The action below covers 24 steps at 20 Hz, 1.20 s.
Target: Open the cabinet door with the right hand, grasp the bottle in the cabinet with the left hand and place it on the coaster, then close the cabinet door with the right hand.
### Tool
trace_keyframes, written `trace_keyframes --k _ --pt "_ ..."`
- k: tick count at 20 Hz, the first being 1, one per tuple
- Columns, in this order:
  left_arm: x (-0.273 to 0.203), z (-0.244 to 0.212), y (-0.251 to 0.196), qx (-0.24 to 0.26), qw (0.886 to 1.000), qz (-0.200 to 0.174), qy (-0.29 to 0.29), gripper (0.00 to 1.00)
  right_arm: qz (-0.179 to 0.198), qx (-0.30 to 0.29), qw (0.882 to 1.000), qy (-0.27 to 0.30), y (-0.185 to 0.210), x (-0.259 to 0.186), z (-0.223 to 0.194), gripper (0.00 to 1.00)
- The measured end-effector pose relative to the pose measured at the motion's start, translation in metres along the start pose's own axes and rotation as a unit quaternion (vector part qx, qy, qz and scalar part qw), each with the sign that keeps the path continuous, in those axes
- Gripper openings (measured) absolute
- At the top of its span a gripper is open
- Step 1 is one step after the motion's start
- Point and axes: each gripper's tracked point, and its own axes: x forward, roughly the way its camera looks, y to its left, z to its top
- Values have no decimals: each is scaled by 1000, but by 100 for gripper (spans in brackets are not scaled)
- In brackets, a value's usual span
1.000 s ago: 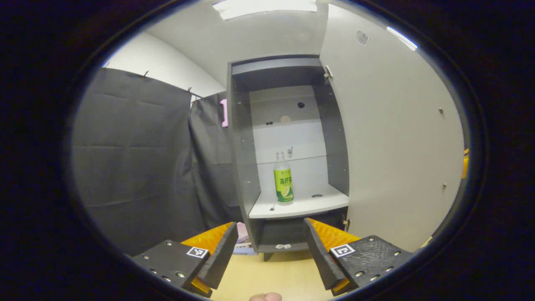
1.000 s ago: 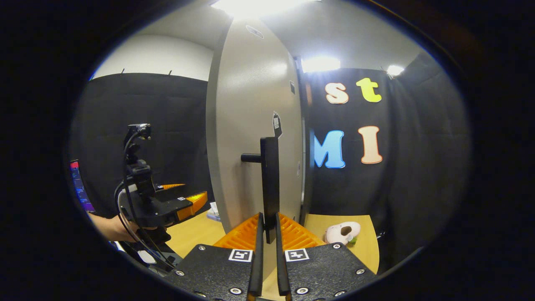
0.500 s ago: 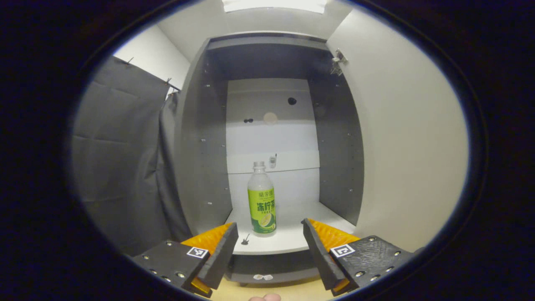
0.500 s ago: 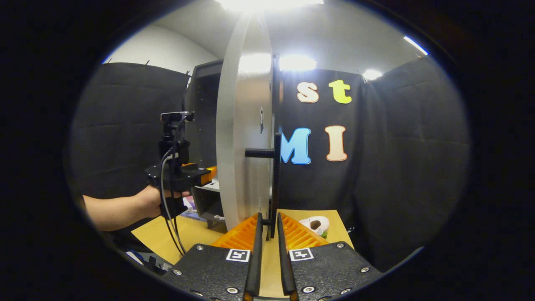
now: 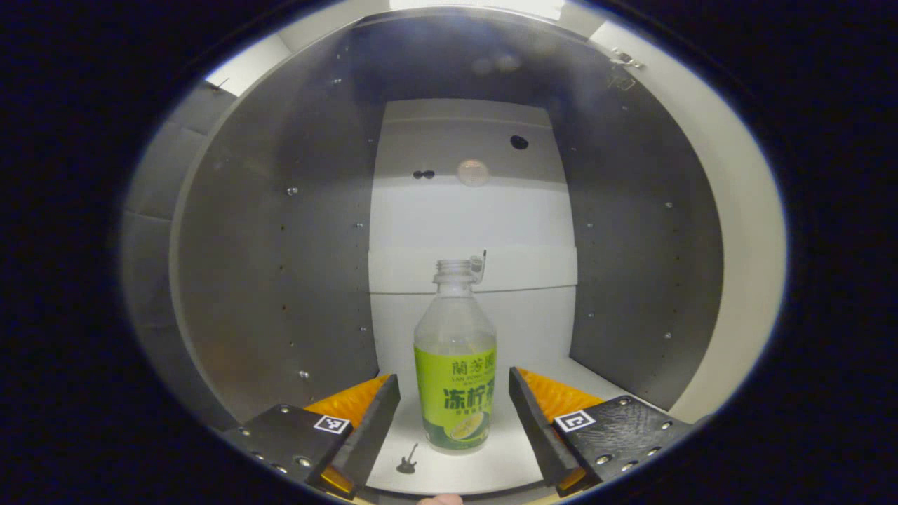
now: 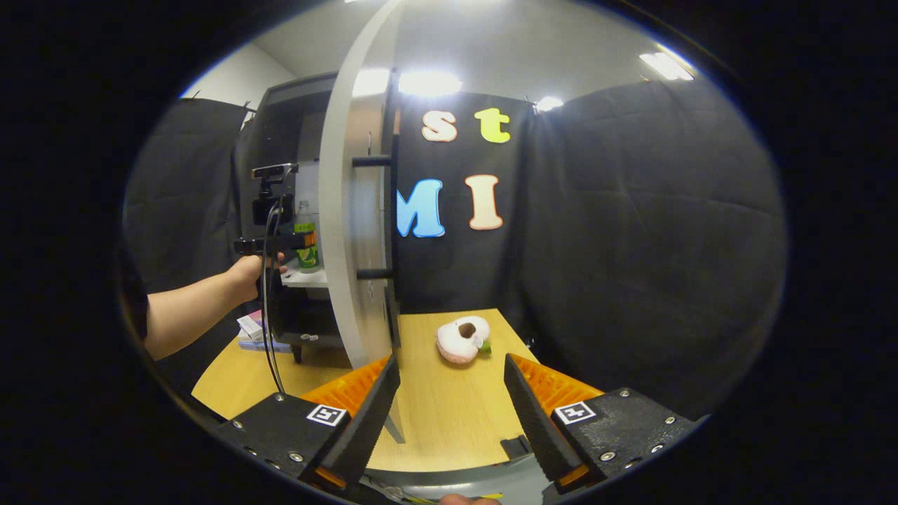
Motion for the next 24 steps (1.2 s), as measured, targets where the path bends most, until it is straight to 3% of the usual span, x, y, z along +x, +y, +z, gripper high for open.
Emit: trace_keyframes --k 3,6,7,8,9,10,14,16,18,19,20,24 --pt "22 -11 1 -19 1000 -14 7 89 -34 17 999 33 -3 1 -25 93" --pt "34 -16 7 8 1000 1 9 93 -53 4 998 42 -1 4 -30 93" --pt "35 -17 15 19 1000 17 7 80 -54 -3 998 41 -4 2 -29 93" --pt "34 -16 9 16 1000 4 10 66 -56 -9 998 39 -5 2 -28 93" --pt "30 -13 5 0 1000 -11 9 60 -59 -12 998 37 -6 3 -27 93" --pt "25 -7 9 -14 1000 -16 5 66 -61 -14 997 36 -7 4 -29 93" --pt "15 20 11 -22 999 -30 -26 63 -71 -8 997 29 -15 15 -34 93" --pt "2 28 13 -26 998 -33 -35 63 -98 -20 994 32 -51 38 -40 93" --pt "-7 34 17 -22 999 -18 -41 63 -106 -35 993 32 -68 58 -37 94" --pt "-13 35 16 -21 999 -10 -47 58 -97 -33 994 21 -68 64 -30 94" --pt "-13 34 13 -18 998 5 -54 63 -86 -33 996 8 -71 71 -22 94" --pt "-34 42 20 18 991 107 -79 67 -49 -49 998 0 -98 92 -11 95"
